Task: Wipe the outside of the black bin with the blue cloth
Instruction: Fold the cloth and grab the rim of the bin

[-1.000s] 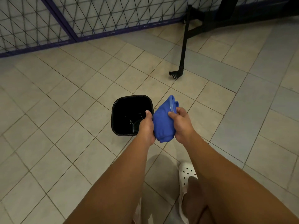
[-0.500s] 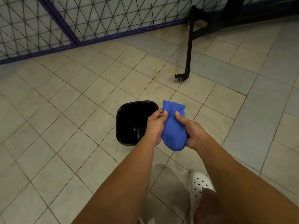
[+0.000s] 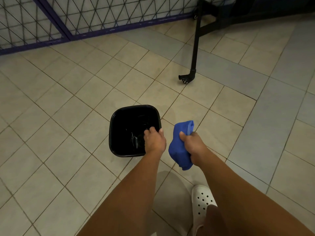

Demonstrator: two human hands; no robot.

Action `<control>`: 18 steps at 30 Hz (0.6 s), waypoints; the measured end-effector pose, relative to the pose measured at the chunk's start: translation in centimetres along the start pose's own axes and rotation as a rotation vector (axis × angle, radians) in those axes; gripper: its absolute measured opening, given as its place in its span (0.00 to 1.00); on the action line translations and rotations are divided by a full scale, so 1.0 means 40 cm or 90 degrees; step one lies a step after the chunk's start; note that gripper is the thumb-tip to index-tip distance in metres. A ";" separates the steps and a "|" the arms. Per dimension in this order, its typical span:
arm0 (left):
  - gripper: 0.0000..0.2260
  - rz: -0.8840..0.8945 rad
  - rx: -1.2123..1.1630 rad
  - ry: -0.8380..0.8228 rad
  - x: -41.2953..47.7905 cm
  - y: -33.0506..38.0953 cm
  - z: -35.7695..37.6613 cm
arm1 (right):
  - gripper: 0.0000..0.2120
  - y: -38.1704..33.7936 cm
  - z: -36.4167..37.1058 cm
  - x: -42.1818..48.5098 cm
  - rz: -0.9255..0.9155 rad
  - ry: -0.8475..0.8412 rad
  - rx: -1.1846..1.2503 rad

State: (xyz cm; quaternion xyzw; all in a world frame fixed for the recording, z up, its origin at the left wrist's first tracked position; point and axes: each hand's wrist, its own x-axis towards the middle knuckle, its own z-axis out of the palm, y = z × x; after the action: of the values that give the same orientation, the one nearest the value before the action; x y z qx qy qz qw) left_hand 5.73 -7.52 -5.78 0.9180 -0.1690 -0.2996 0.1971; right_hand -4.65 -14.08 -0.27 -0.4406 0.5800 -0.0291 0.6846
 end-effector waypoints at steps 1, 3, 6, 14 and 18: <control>0.23 -0.006 0.022 -0.031 0.006 -0.001 0.006 | 0.10 0.007 -0.001 0.005 -0.006 0.006 -0.006; 0.27 -0.007 0.063 -0.076 0.020 0.000 0.016 | 0.08 0.018 -0.006 0.010 0.001 0.010 -0.014; 0.29 -0.018 0.074 -0.101 0.048 0.003 0.025 | 0.09 0.026 -0.021 0.018 0.013 0.024 0.000; 0.29 -0.013 0.054 -0.101 0.059 0.012 0.019 | 0.18 0.041 -0.053 0.056 0.035 0.032 0.034; 0.26 0.012 0.098 -0.081 0.044 -0.005 0.003 | 0.17 0.038 -0.051 0.059 0.046 0.032 0.024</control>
State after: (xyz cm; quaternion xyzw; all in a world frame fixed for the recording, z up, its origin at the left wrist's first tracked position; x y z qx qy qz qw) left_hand 7.03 -8.12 -6.80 0.9078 -0.2122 -0.3419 0.1179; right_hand -6.27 -15.63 -2.92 -0.4055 0.6118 -0.0267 0.6786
